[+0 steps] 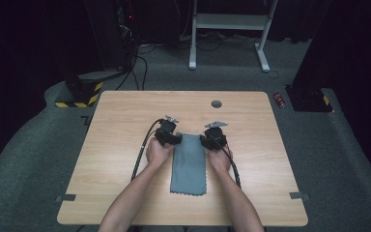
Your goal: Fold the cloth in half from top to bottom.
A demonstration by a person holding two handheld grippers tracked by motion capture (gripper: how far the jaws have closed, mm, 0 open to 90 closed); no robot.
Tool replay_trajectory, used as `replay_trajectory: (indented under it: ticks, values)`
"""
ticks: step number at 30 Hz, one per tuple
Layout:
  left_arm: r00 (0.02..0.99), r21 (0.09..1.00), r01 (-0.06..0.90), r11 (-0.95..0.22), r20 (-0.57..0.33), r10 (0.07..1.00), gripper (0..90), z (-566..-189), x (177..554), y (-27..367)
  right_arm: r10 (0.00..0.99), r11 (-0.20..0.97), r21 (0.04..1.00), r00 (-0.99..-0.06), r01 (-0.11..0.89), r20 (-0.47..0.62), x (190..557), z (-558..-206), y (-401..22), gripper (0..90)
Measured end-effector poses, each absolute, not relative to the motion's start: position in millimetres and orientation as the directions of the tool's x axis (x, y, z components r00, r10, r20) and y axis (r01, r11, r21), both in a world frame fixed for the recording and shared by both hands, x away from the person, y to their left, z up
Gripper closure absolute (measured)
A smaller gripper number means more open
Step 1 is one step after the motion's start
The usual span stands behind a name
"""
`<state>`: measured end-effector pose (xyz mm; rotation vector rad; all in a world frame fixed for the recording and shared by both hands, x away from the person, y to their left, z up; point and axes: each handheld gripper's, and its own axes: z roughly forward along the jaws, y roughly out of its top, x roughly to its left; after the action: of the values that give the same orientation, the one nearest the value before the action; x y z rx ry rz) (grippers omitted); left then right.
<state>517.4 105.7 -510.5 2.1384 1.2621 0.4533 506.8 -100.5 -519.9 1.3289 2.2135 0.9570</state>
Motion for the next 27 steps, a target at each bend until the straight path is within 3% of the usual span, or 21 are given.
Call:
replay_trajectory:
  ticks: [4,11,14,27]
  values:
    - [0.507,0.656,0.654,-0.376,-0.012,0.862,55.4,-510.4,517.1,107.4,0.871,0.340,0.707,-0.491,0.620,0.012,509.5,-518.2,-95.9,71.1]
    - [0.536,0.655,0.652,-0.381,-0.042,0.843,76.2,-509.6,515.9,104.5,0.850,0.375,0.689,-0.527,0.620,0.013,511.6,-515.9,-88.2,86.0]
    - [0.537,0.649,0.671,-0.359,-0.091,0.839,86.8,-509.6,517.5,106.3,0.851,0.368,0.685,-0.524,0.629,0.023,511.8,-515.5,-87.3,88.0]
    - [0.588,0.665,0.659,-0.352,-0.164,0.792,88.6,-491.7,515.9,117.4,0.847,0.333,0.695,-0.526,0.637,0.075,507.3,-500.4,-97.2,88.9]
